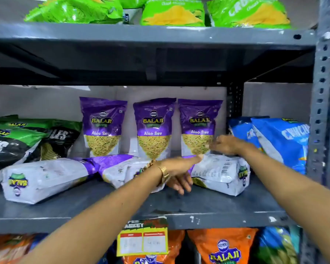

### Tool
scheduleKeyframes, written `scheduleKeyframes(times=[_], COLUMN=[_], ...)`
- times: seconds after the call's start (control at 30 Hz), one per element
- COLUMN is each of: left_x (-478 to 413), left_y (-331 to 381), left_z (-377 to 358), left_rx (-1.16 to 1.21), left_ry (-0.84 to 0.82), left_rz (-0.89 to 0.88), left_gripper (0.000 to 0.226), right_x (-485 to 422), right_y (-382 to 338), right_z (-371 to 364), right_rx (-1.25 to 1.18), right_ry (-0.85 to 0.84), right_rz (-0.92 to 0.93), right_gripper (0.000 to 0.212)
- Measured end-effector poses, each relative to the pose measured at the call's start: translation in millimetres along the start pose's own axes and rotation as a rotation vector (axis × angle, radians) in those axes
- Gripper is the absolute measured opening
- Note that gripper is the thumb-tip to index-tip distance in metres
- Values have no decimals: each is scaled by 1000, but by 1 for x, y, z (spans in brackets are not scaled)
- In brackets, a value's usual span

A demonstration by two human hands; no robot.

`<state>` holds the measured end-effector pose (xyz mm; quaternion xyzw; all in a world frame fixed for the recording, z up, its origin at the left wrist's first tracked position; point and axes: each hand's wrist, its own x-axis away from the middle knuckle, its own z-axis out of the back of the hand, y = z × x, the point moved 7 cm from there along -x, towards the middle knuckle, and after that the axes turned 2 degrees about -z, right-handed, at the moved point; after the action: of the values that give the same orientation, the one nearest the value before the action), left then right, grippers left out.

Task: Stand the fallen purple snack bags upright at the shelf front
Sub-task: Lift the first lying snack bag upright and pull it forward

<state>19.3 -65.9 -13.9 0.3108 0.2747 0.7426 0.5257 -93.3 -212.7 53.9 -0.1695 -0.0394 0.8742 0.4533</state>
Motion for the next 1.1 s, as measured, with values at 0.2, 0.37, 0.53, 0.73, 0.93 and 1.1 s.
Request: scheduleKeyframes(times=[0.2, 0.37, 0.53, 0.73, 0.93, 1.1], left_x=[-14, -19, -6, -9, -65, -95], left_y=[0, 1, 22, 56, 60, 48], left_z=[-36, -39, -44, -15, 23, 28], left_rx=[133, 184, 196, -178, -335, -150], left_ry=[15, 220, 268, 536, 673, 728], left_rz=[45, -45, -244, -433, -385, -305], left_gripper=[93, 76, 62, 52, 49, 17], right_x=[1, 3, 23, 32, 10, -21], right_y=[15, 23, 38, 51, 45, 56], right_z=[-39, -33, -16, -6, -3, -30], right_rx=[-283, -373, -605, -1142, -1137, -1019], right_ry=[-238, -134, 178, 390, 424, 345], right_rz=[-81, -60, 19, 193, 267, 53], right_gripper=[83, 66, 62, 30, 27, 47])
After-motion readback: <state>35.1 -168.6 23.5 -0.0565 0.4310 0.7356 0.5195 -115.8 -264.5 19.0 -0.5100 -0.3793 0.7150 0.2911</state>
